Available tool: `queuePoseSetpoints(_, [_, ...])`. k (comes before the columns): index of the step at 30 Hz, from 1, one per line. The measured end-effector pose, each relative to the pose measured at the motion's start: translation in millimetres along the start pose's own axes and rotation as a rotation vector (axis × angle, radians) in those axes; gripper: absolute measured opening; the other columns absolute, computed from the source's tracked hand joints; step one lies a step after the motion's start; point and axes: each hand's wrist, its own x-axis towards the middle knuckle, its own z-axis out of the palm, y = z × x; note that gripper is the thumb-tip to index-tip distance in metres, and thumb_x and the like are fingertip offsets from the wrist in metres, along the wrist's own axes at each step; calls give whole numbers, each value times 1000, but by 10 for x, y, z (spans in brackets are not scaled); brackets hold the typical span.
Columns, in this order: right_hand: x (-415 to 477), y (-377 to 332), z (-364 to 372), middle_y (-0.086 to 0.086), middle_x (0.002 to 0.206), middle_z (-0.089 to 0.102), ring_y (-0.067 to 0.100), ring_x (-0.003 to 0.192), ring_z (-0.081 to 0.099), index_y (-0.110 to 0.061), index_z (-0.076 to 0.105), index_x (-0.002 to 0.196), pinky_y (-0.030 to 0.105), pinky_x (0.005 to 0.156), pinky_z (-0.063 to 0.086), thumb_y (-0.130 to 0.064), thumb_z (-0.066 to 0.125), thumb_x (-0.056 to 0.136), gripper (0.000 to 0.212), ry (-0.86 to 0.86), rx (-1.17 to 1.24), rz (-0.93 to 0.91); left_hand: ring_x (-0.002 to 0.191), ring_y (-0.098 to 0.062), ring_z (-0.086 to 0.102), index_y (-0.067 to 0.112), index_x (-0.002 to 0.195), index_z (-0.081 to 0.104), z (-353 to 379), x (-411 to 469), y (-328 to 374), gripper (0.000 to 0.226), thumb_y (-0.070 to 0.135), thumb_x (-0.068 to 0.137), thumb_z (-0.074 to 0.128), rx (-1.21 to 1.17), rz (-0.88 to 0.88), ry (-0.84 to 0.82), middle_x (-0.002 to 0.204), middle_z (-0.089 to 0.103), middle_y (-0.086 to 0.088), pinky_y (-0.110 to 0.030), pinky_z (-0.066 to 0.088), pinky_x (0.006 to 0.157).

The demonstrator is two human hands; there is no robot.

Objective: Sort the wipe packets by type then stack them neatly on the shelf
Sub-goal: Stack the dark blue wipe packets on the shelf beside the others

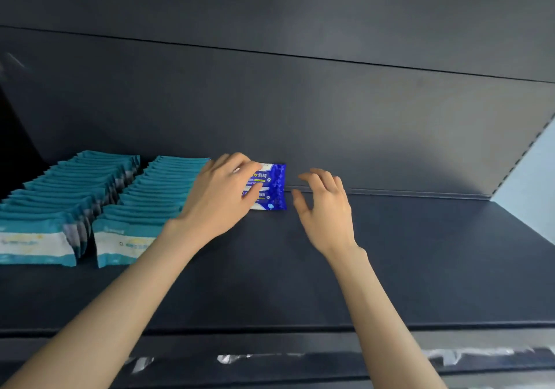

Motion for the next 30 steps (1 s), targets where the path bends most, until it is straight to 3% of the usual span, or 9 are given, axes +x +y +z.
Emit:
queuePoseSetpoints(3, [-439,-80,-172,10,121,61,31,103,55,-8,64,112,39,81,49,-18,64,88,26,48,-44,47,85,-29,63,9,103,67,-94,-317,234,36,32,84,46,-99,-12,16,99,65,-4,-38,49,74])
queuePoseSetpoints(10, [-1925,-342,-435,7,124,61,28,110,56,-11,62,116,40,88,49,-23,59,90,29,57,-156,322,101,-17,56,13,116,62,-104,-1501,868,38,34,88,47,-425,14,-152,113,61,1,-32,44,85])
queuePoseSetpoints(13, [-2681,-504,-544,6,125,61,28,112,56,-12,61,119,39,90,48,-22,64,90,31,-22,-245,467,104,-14,55,16,117,61,-79,-2090,1143,38,35,88,45,-523,92,-315,114,61,3,-29,43,88])
queuePoseSetpoints(16, [-3402,-715,-693,7,119,64,28,102,61,-12,63,115,37,82,52,-22,69,86,31,-87,-323,603,103,-15,57,14,118,62,-48,-2611,1408,41,37,88,45,-608,131,-509,114,62,2,-34,46,89])
queuePoseSetpoints(21, [-4370,-1010,-1006,7,116,65,29,97,63,-13,64,113,37,79,53,-20,68,85,29,-113,-422,867,102,-19,59,14,117,63,-117,-3177,1898,39,30,82,57,-668,246,-738,113,63,0,-34,45,85])
queuePoseSetpoints(24, [-4800,-1157,-1295,9,116,65,31,98,64,-12,64,113,39,79,54,-17,71,84,31,-56,-468,987,108,-23,60,15,121,61,-227,-3354,2267,40,29,84,60,-695,346,-834,118,63,0,-38,45,90])
queuePoseSetpoints(30, [-5695,-1437,-2016,9,120,64,29,107,61,-10,63,116,40,86,51,-17,70,84,33,113,-531,1232,108,-22,59,16,122,59,-526,-3603,3232,40,30,85,55,-786,564,-862,117,62,1,-39,44,92])
